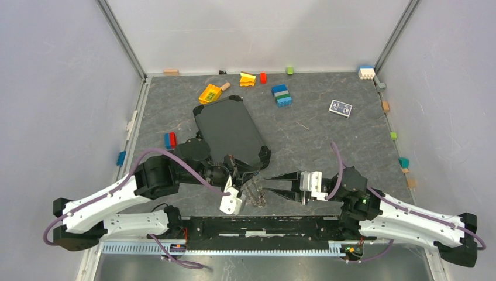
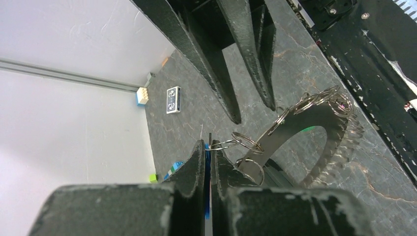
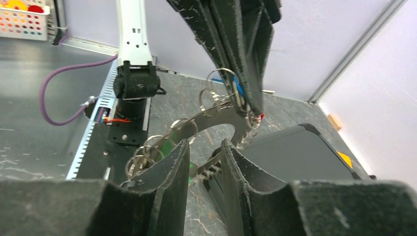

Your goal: Remove the keys from the keyring

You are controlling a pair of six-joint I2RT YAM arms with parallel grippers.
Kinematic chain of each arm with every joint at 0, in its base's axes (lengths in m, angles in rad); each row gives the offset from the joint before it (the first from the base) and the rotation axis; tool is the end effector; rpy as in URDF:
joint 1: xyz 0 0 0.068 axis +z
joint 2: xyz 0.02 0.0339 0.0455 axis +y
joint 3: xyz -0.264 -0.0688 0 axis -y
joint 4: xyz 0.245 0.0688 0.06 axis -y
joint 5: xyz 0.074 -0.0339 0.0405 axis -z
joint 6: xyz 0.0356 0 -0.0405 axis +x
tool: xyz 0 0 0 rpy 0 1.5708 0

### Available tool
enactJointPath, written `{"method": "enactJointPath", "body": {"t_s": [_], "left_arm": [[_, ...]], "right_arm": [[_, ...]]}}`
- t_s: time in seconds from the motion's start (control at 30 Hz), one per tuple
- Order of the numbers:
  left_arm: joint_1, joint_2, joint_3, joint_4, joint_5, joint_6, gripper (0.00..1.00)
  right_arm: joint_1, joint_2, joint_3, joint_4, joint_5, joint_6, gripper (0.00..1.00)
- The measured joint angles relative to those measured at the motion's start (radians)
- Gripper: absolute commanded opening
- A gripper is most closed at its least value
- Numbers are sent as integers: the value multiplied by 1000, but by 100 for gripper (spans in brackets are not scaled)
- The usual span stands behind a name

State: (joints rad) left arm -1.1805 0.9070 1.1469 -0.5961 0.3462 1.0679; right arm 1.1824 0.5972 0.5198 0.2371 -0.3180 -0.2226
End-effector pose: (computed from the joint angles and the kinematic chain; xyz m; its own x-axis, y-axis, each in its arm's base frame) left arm 0.0580 -0.1727 0.4005 0.8043 0.2113 -0.5554 0.5938 -0.2518 0.7642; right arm 0.0492 0.1496 0.3200 0.2786 0.1272 -0.9519 -0.9581 0.1047 -0.2665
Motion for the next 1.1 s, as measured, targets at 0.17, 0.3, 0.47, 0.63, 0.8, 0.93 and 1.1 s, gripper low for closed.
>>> {"method": "enactJointPath", "body": {"t_s": [0.17,0.3,0.47,0.63,0.8,0.93,1.1], "left_arm": [[0,-6,-25,3,-5,0,2],[0,-8,-38,11,-9,0,2],[0,-10,-54,24,-23,0,2],[0,-10,-60,30,-40,0,2],[0,-9,-70,32,-77,0,2],[0,-8,-75,38,-100,0,2],[1,-6,-75,51,-111,0,2]], "right_arm": [[0,-30,-2,-13,87,-41,34],[0,-39,-10,-5,212,-59,33],[0,-17,-10,-5,257,-60,32],[0,19,-10,5,218,-19,27],[0,31,-14,53,187,47,24],[0,34,-21,106,161,100,27],[0,65,-29,148,135,144,32]]}}
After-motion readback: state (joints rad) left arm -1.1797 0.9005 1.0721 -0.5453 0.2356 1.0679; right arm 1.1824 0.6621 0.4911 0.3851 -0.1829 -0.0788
